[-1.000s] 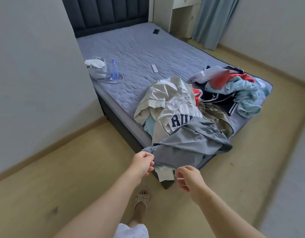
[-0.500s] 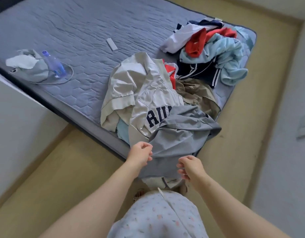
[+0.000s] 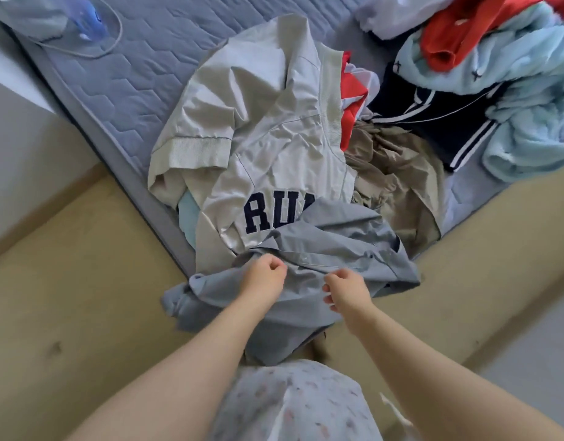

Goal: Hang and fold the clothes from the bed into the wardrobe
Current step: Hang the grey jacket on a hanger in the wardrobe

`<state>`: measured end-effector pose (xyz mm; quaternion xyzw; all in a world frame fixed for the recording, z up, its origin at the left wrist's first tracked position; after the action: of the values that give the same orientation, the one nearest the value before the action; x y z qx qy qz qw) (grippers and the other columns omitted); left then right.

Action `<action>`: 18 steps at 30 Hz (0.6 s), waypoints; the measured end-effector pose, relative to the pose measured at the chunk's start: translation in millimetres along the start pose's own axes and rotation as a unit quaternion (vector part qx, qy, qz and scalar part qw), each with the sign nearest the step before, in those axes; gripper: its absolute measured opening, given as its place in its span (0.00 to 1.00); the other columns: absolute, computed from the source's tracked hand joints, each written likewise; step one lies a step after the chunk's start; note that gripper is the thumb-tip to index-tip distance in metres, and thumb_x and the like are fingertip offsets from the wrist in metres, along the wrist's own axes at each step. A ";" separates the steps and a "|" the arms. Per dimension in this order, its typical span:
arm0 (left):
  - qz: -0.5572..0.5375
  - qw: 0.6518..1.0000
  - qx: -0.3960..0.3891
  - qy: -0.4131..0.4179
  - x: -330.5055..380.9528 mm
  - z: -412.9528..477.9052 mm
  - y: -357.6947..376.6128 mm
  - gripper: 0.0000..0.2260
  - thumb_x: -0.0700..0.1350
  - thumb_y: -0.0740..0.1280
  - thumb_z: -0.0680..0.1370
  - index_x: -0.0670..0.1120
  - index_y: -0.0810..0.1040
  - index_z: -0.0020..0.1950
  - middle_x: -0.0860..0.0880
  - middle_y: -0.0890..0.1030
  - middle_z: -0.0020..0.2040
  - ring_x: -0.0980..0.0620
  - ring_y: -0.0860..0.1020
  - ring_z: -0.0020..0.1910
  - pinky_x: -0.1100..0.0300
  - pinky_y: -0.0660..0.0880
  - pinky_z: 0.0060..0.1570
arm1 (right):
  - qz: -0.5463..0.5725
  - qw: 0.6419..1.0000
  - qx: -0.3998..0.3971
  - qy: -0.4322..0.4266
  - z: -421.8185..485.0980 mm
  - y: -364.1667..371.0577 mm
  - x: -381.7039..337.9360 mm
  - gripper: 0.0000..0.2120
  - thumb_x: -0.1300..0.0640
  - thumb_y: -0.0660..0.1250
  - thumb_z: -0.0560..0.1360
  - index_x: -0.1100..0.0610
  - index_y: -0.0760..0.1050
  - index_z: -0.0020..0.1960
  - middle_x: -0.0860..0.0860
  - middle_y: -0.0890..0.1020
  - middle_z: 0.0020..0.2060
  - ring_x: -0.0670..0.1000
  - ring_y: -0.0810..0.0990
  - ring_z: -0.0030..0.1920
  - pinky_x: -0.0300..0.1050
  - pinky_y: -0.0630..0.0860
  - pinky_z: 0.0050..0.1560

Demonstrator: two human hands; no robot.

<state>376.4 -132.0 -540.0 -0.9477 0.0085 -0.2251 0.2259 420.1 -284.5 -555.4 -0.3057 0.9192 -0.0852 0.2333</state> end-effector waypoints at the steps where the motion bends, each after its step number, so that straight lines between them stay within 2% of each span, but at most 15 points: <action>1: 0.025 1.000 0.008 0.013 7.0 6.0 11.0 0.09 0.42 0.59 0.77 0.51 0.72 0.37 0.47 0.78 0.45 0.46 0.77 0.46 0.57 0.72 0.43 | 0.000 1.000 -0.006 0.006 8.5 -0.7 -1.9 0.06 0.60 0.57 0.76 0.58 0.71 0.42 0.54 0.76 0.38 0.53 0.74 0.38 0.44 0.70 0.40; 3: 0.095 0.993 0.033 0.061 20.8 17.2 30.9 0.06 0.42 0.60 0.77 0.51 0.74 0.45 0.47 0.76 0.55 0.46 0.73 0.56 0.56 0.71 0.54 | 0.014 1.000 -0.018 0.015 22.4 -1.2 -3.8 0.07 0.61 0.57 0.76 0.57 0.70 0.40 0.54 0.76 0.37 0.52 0.73 0.35 0.43 0.70 0.37; 4: 0.152 0.982 0.047 0.098 26.8 22.3 39.7 0.08 0.42 0.59 0.77 0.52 0.74 0.52 0.48 0.72 0.60 0.46 0.69 0.60 0.55 0.68 0.58 | 0.024 0.999 -0.024 0.020 27.5 -1.4 -3.8 0.07 0.62 0.57 0.75 0.57 0.69 0.39 0.54 0.75 0.35 0.52 0.72 0.34 0.43 0.70 0.35; 5: 0.228 0.962 0.052 0.141 31.7 27.5 48.4 0.11 0.43 0.59 0.77 0.53 0.73 0.58 0.50 0.69 0.65 0.46 0.65 0.64 0.54 0.64 0.61 | 0.033 0.999 -0.030 0.024 32.1 -1.7 -2.8 0.07 0.62 0.57 0.75 0.57 0.69 0.39 0.54 0.75 0.34 0.52 0.72 0.33 0.42 0.69 0.33; 7: 0.402 0.890 0.041 0.212 33.6 37.1 65.5 0.17 0.44 0.60 0.77 0.54 0.67 0.66 0.50 0.62 0.70 0.46 0.58 0.69 0.51 0.58 0.65 | 0.033 0.998 -0.036 0.030 38.2 -3.3 3.3 0.06 0.62 0.57 0.76 0.58 0.69 0.40 0.53 0.74 0.34 0.52 0.71 0.33 0.43 0.69 0.33; 8: 0.469 0.854 0.031 0.223 30.7 41.6 70.8 0.19 0.45 0.60 0.77 0.53 0.65 0.68 0.50 0.60 0.71 0.45 0.57 0.70 0.49 0.56 0.66 | 0.029 0.998 -0.036 0.033 39.6 -4.4 6.8 0.06 0.62 0.57 0.76 0.58 0.69 0.41 0.53 0.74 0.33 0.51 0.71 0.33 0.43 0.68 0.34; 10: 0.533 0.822 0.028 0.199 23.7 47.5 73.0 0.18 0.43 0.60 0.77 0.51 0.66 0.67 0.48 0.63 0.69 0.44 0.58 0.69 0.46 0.54 0.67 | 0.025 0.998 -0.037 0.042 40.5 -6.9 13.7 0.06 0.62 0.56 0.77 0.58 0.69 0.42 0.52 0.74 0.33 0.50 0.71 0.32 0.41 0.68 0.33; 13: 0.516 0.833 0.051 0.194 21.5 47.7 67.9 0.12 0.43 0.57 0.79 0.49 0.72 0.61 0.48 0.71 0.63 0.46 0.65 0.65 0.49 0.56 0.65 | 0.023 0.998 -0.037 0.054 38.6 -10.9 19.5 0.06 0.62 0.55 0.77 0.58 0.69 0.43 0.52 0.73 0.35 0.49 0.71 0.31 0.39 0.69 0.31; 16: 0.378 0.909 0.033 0.171 27.4 41.5 53.7 0.06 0.46 0.55 0.80 0.50 0.70 0.53 0.47 0.78 0.56 0.45 0.71 0.58 0.52 0.60 0.59 | 0.011 0.999 -0.026 0.042 32.8 -11.8 16.9 0.08 0.62 0.55 0.76 0.58 0.71 0.52 0.53 0.75 0.40 0.51 0.74 0.35 0.42 0.71 0.37; 18: 0.257 0.955 0.015 0.149 32.5 34.1 39.3 0.04 0.44 0.54 0.80 0.51 0.66 0.49 0.45 0.79 0.51 0.43 0.72 0.50 0.53 0.65 0.48 | 0.007 1.000 -0.001 0.003 25.4 -11.5 10.0 0.18 0.64 0.56 0.75 0.54 0.66 0.64 0.51 0.76 0.45 0.52 0.76 0.40 0.41 0.71 0.38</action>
<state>423.6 -156.7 -570.4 -0.8658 0.2818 -0.2979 0.2867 431.3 -300.0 -578.0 -0.2993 0.9221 -0.0837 0.2305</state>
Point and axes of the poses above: each hand's wrist, its own z-axis towards the middle knuckle, its own y-axis out of the palm, x = y × z, the point moved 4 cm from there along z, towards the middle knuckle
